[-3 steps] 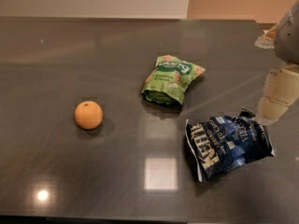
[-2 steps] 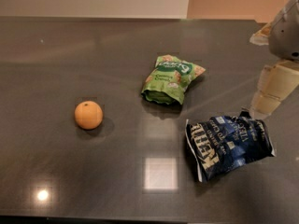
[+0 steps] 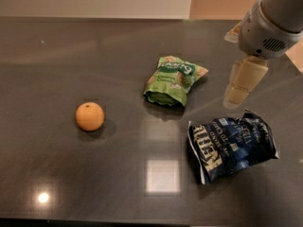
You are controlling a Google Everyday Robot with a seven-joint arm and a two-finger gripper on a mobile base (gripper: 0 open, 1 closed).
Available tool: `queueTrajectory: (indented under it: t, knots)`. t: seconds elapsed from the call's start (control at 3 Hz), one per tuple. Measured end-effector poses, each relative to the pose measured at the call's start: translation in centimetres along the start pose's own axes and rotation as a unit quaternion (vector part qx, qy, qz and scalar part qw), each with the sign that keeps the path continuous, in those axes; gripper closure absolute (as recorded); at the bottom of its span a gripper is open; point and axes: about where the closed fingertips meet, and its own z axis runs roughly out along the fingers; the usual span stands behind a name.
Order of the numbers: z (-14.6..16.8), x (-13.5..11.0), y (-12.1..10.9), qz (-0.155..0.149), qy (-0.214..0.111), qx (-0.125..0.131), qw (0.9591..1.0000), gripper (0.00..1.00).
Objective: Pick green rice chip bag
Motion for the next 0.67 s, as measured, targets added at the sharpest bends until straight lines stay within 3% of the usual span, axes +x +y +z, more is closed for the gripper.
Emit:
queueTrajectory:
  t: [0.67]
  knots:
    - [4.2, -4.7, -1.9, 0.003, -0.04, -0.027, 0.9988, 0.0]
